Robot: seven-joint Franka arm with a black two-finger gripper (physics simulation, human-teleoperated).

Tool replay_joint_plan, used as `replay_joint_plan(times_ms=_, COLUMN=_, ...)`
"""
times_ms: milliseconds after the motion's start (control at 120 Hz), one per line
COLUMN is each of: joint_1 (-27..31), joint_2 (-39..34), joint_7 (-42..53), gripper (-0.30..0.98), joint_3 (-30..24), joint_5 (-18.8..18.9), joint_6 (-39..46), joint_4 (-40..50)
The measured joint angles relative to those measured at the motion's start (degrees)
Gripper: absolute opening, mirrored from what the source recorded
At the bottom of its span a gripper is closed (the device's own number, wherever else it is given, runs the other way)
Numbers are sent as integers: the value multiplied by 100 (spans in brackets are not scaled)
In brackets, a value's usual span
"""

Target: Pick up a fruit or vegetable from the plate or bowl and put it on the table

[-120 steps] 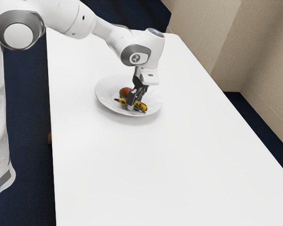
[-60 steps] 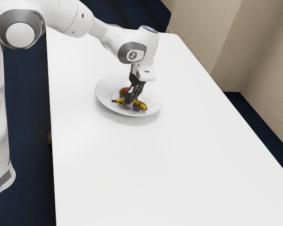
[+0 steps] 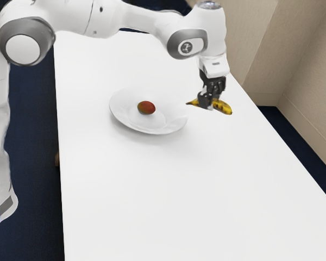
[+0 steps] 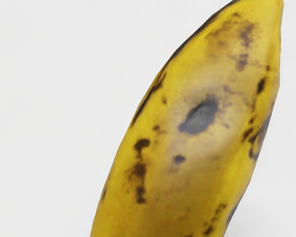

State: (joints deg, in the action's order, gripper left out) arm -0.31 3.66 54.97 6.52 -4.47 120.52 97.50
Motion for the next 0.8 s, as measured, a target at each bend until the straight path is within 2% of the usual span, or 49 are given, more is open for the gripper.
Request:
replay_joint_plan(times_ms=42, joint_1=-592, joint_2=169, joint_7=-94, gripper=16, joint_3=1, joint_5=-1, joint_6=10, joint_4=-246)
replay_joint_plan(times_ms=133, joint_1=-2659, joint_2=307, joint_7=-346, gripper=15, joint_3=13, joint_5=-14, joint_6=33, joint_4=-394)
replay_joint_plan(times_ms=192, joint_1=-3305, joint_2=391, joint_7=-510, gripper=14, joint_3=20, joint_5=-103, joint_6=44, joint_4=-384)
replay_joint_plan(times_ms=342, joint_1=-3144, joint_2=733, joint_7=-856, gripper=13, joint_3=29, joint_5=-275, joint_6=152, joint_4=-405)
replay_joint_plan(times_ms=500, joint_1=-3252, joint_2=1144, joint_7=-1140, gripper=13, joint_3=-10, joint_5=-445, joint_6=471, joint_4=-450)
replay_joint_plan(times_ms=633, joint_1=-3292, joint_2=1055, joint_7=-1310, gripper=46, joint_3=70, joint_5=-957, joint_6=627, joint_4=-457)
replay_joint_plan(times_ms=717, joint_1=-3349, joint_2=996, joint_7=-1418, gripper=56, joint_3=317, joint_5=-1150, joint_6=948, joint_4=-459)
replay_joint_plan(times_ms=800, joint_1=-3407, joint_2=617, joint_7=-1786, gripper=61, joint_3=633, joint_5=-1389, joint_6=1422, joint_4=-639)
